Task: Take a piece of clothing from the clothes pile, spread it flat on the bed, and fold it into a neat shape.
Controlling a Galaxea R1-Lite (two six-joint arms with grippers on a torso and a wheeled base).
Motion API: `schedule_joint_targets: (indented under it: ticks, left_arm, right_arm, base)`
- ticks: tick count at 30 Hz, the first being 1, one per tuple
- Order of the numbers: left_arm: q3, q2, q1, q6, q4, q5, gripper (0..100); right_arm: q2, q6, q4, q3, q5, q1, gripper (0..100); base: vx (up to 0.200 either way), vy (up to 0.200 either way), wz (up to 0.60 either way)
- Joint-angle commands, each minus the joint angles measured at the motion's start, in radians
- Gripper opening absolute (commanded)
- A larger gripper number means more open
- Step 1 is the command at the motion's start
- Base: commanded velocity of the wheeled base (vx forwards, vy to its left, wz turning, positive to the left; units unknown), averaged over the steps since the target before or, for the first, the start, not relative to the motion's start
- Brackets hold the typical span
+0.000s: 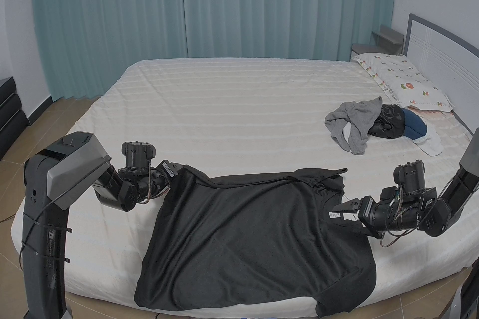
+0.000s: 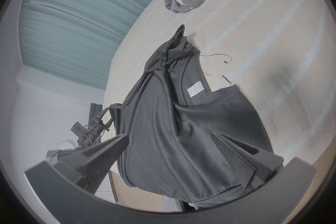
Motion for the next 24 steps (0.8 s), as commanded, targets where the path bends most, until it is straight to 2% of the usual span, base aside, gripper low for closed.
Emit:
schedule_joint_targets:
  ticks: [1,6,9,12,14,16,17,24]
  left_arm:
    - [-0.020,0.042,0.001,-0.001,-0.002,0.004,0]
    - [-0.029,0.044,0.004,0.001,-0.011,0.018,0]
    - [-0.033,0.033,0.010,-0.010,-0.031,0.057,0]
    - [-0.032,0.018,0.010,-0.050,-0.053,0.080,0]
    - [-0.021,-0.018,0.015,-0.065,-0.074,0.090,0]
    - [-0.021,-0.021,0.016,-0.066,-0.074,0.090,0]
    - [-0.015,-0.033,0.019,-0.066,-0.076,0.090,0]
    - [0.002,-0.024,0.022,-0.068,-0.079,0.092,0]
  right_arm:
    - [0.016,0.001,-0.009,-0.006,-0.002,-0.003,100]
    - [0.038,0.002,-0.099,-0.009,-0.006,-0.009,100]
    - [0.073,0.001,-0.147,-0.040,-0.015,-0.009,100]
    - [0.102,0.002,-0.137,-0.095,-0.040,-0.009,100]
    - [0.167,0.001,-0.119,-0.196,-0.094,-0.005,100]
    - [0.179,0.001,-0.116,-0.213,-0.103,-0.005,100]
    - [0.237,-0.001,-0.098,-0.299,-0.127,-0.003,100]
    - [0.380,0.002,0.011,-0.549,-0.152,0.032,100]
  base:
    - [0.000,0.000,0.00]
    - [0.000,0.000,0.00]
    - [0.000,0.000,0.00]
    - [0.000,0.000,0.00]
    - [0.000,0.000,0.00]
    - [0.000,0.000,0.00]
    - [0.000,0.000,0.00]
    - [0.000,0.000,0.00]
